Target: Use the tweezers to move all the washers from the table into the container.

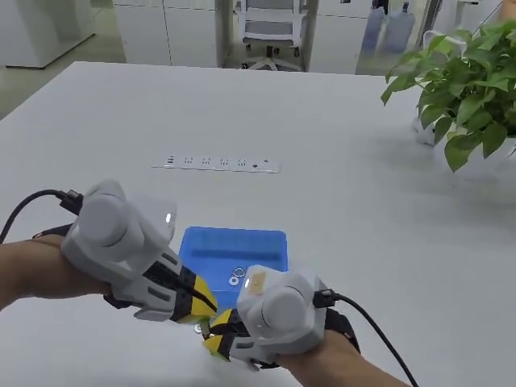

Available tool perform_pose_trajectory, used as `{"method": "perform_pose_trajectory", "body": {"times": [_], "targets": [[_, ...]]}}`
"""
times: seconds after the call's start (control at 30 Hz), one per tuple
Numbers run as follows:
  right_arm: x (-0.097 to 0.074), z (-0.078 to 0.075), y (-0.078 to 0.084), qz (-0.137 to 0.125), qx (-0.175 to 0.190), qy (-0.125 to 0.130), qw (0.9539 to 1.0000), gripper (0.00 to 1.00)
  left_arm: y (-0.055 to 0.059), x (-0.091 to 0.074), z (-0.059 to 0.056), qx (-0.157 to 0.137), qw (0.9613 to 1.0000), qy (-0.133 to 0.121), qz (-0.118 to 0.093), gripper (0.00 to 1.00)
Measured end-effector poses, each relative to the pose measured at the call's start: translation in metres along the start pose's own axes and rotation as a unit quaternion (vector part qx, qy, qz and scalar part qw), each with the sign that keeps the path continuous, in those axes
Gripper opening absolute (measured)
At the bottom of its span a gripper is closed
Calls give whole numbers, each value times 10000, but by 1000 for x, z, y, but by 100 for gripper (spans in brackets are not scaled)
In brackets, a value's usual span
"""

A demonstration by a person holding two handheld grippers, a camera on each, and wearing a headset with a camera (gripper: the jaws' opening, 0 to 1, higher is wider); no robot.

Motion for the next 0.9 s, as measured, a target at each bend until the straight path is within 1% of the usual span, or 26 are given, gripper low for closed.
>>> {"method": "perform_pose_trajectory", "body": {"times": [0.27, 0.5, 0.6, 0.77, 0.9], "targets": [[-9, 1, -7, -75, 53, 52, 9999, 9, -8, -8, 2, 67, 10000, 3, 62, 5], [-14, -1, -13, -82, -12, 87, 9999, 9, -12, -14, 5, 113, 9999, -13, 86, 5], [-17, -3, -18, -91, -56, 99, 9999, 9, -14, -18, 7, 113, 9999, -20, 56, 5], [-20, -5, -26, -104, -27, 132, 9999, 9, -19, -24, 13, 175, 9998, -49, 37, 5], [-21, -9, -32, -147, -26, 174, 9997, 9, -22, -28, 18, 235, 9997, -72, 62, 5]]}}
Point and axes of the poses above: the centre of the closed fingertips' face, and the gripper's own axes: x roughly forward along the fingers, z roughly to its left, y roughly out of its underside, the point moved 9 cm from there along -x, roughly backward along the fingers, and after that the axes turned 11 degrees about x, right-handed, at the moved point
